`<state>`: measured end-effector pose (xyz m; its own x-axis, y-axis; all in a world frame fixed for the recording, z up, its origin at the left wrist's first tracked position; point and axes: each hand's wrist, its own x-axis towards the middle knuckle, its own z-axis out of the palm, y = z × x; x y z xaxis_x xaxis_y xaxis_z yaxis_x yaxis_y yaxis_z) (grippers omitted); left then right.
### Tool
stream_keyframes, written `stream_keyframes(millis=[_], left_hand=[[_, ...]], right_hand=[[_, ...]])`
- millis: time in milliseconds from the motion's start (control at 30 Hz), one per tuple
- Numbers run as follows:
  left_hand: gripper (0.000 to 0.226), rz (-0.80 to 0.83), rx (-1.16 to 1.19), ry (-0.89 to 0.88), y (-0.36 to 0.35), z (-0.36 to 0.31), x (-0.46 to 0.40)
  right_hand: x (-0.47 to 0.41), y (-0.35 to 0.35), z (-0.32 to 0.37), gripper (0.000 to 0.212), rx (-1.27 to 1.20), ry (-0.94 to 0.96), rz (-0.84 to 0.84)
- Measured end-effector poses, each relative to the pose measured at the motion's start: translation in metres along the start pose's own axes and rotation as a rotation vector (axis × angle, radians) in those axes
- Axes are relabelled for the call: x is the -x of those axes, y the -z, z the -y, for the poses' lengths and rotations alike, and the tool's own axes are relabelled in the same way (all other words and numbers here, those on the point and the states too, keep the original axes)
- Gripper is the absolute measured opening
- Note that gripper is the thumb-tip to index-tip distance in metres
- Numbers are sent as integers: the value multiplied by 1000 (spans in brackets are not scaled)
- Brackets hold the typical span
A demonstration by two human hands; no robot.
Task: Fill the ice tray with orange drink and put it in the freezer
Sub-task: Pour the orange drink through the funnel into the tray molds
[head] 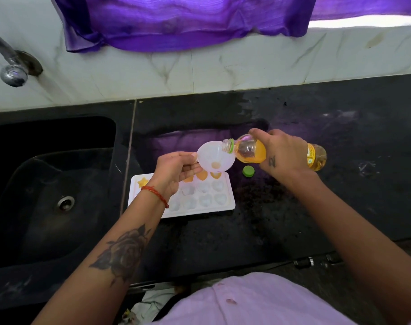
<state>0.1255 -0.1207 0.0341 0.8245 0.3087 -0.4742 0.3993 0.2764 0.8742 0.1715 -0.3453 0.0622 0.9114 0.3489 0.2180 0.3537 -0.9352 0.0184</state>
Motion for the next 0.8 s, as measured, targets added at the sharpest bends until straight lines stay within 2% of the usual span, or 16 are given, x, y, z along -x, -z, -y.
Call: stream_keyframes(millis=[300, 500, 667, 800], left_hand=[[8, -84, 148, -67, 15, -8, 24], [7, -230, 241, -112, 68, -13, 47], [8, -346, 189, -178, 120, -11, 59], [8, -350, 196, -143, 141, -2, 59]], right_hand=[[2, 22, 15, 71, -183, -3, 20], [2, 32, 46, 74, -261, 111, 5], [-1, 30, 87, 73, -280, 203, 20], [-5, 27, 112, 73, -294, 223, 42]])
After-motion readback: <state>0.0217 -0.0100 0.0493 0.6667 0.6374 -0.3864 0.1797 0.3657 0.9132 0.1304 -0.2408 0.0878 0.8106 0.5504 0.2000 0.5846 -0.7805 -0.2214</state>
